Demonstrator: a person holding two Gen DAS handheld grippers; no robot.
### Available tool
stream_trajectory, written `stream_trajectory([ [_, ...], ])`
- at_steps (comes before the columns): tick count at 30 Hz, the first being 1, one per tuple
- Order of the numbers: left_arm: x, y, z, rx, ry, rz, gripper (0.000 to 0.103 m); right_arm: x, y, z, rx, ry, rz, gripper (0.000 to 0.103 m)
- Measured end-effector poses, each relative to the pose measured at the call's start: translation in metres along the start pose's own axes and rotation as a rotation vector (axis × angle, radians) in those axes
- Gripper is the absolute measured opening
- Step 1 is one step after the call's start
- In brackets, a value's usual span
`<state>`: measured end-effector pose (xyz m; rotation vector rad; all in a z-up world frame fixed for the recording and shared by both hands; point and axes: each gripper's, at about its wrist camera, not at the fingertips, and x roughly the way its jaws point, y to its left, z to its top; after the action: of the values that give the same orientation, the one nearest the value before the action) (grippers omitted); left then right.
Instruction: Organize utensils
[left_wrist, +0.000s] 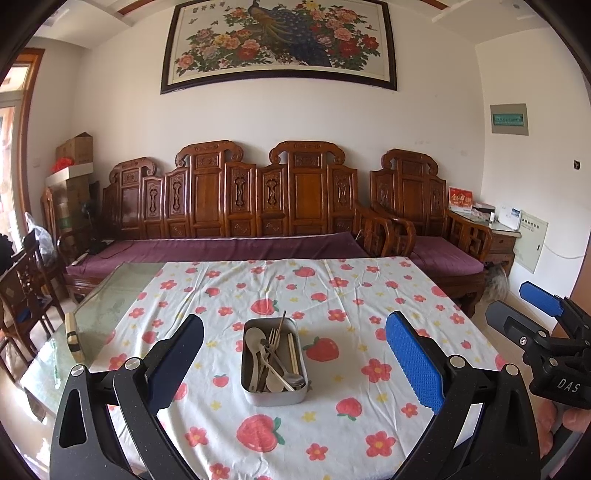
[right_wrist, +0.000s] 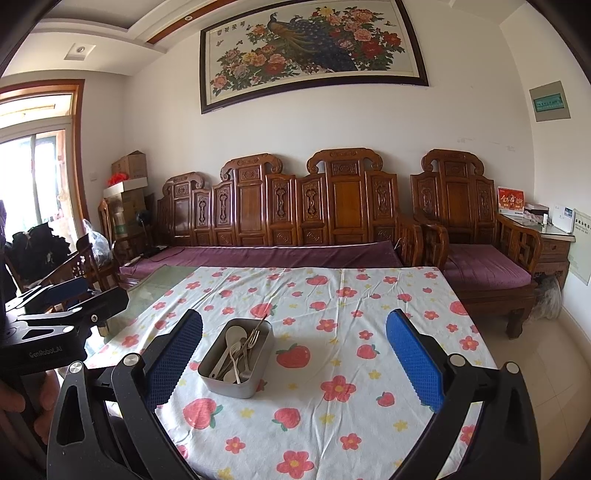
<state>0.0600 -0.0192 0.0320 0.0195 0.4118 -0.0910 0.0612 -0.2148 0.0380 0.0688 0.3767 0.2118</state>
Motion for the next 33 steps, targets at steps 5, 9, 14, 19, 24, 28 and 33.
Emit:
stream_trajectory([
  [5,-0.0002,-0.0002,-0.0002,0.003,-0.001,0.002,0.095,-0.0001,0.0000,0.0000,0.000,0.000,0.000,0.100],
  [9,-0.0004,0.0002,-0.0004,0.001,-0.001,0.001,0.095,-0.0001,-0.0001,0.0000,-0.001,-0.001,-0.001,0.100],
  [14,-0.0003,0.0000,-0.0003,0.000,-0.001,0.001,0.095,-0.0002,-0.0002,-0.0002,0.000,0.000,-0.001,0.100],
  [19,-0.0003,-0.0001,-0.0005,0.001,-0.001,0.000,0.095,-0.0004,-0.0006,-0.0005,-0.001,0.000,0.000,0.100],
  [24,-0.0004,-0.0001,-0.0005,0.000,-0.001,0.000,0.095,-0.0005,0.0004,-0.0005,0.002,0.001,-0.001,0.100],
  [28,-0.0004,-0.0003,-0.0008,0.001,-0.001,0.001,0.095,-0.0012,0.0030,-0.0013,0.002,0.001,-0.002,0.100],
  [33,-0.0005,-0.0001,-0.0008,0.001,-0.002,0.001,0.095,-0.0015,0.0044,-0.0021,0.000,0.000,-0.004,0.100],
])
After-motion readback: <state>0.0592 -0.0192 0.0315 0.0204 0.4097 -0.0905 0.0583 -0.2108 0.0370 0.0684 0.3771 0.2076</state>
